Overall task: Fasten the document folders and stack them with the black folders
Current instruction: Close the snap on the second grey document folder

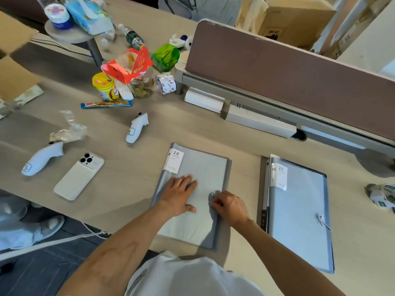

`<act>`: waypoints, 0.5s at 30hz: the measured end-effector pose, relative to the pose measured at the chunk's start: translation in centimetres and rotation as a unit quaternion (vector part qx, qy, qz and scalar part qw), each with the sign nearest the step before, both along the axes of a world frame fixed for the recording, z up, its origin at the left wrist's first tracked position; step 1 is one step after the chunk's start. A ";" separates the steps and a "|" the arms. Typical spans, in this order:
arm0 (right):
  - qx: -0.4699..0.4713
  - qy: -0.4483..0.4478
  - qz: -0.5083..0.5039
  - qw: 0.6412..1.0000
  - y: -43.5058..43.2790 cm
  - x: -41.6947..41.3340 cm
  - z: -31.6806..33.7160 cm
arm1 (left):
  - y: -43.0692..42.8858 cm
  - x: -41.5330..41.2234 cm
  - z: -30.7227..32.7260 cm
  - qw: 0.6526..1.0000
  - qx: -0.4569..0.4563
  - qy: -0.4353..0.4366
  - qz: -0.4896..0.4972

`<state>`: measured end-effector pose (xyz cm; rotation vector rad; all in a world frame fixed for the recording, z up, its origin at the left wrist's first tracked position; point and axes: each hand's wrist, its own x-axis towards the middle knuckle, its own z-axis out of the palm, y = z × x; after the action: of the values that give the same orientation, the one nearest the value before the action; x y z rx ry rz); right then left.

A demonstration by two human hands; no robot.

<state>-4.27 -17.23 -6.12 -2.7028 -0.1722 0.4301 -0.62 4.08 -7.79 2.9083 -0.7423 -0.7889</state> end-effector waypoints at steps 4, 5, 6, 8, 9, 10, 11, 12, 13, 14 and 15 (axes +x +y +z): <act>0.060 0.080 -0.053 0.994 -0.6 0.1 0.5 | 1.0 -0.1 -0.1 0.999 -0.044 0.002 0.000; 0.074 0.085 -0.068 0.991 -0.7 0.1 0.5 | 1.5 -0.1 -0.2 0.997 -0.073 -0.009 0.009; 0.090 0.087 -0.093 0.988 -0.8 0.2 0.5 | 2.0 -0.3 -0.3 0.993 -0.107 -0.030 0.026; 0.116 0.075 -0.165 0.977 -1.0 0.4 0.4 | 3.0 -0.7 -0.2 0.983 -0.139 -0.070 0.100; 0.121 0.073 -0.201 0.969 -1.0 0.4 0.4 | 3.4 -0.9 0.0 0.978 -0.129 -0.063 0.151; 0.126 0.073 -0.232 0.962 -1.0 0.5 0.4 | 3.7 -1.2 0.0 0.970 -0.120 -0.040 0.208; 0.133 0.077 -0.256 0.954 -0.8 0.5 0.3 | 3.9 -1.4 0.0 0.958 -0.119 -0.017 0.259; 0.146 0.084 -0.277 0.946 -0.6 0.5 0.3 | 3.9 -1.5 -0.1 0.946 -0.128 -0.009 0.298; 0.162 0.095 -0.298 0.936 -0.2 0.6 0.5 | 3.8 -1.5 0.0 0.938 -0.138 -0.004 0.318; 0.177 0.107 -0.322 0.924 0.1 0.6 0.6 | 3.6 -1.5 0.1 0.932 -0.149 0.000 0.329; 0.187 0.115 -0.345 0.912 0.4 0.6 0.7 | 3.3 -1.4 0.3 0.928 -0.160 0.003 0.337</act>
<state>-3.65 -16.85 -5.40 -2.1234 0.6805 0.4296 -2.05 7.42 -7.45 2.5704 0.1435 -0.5262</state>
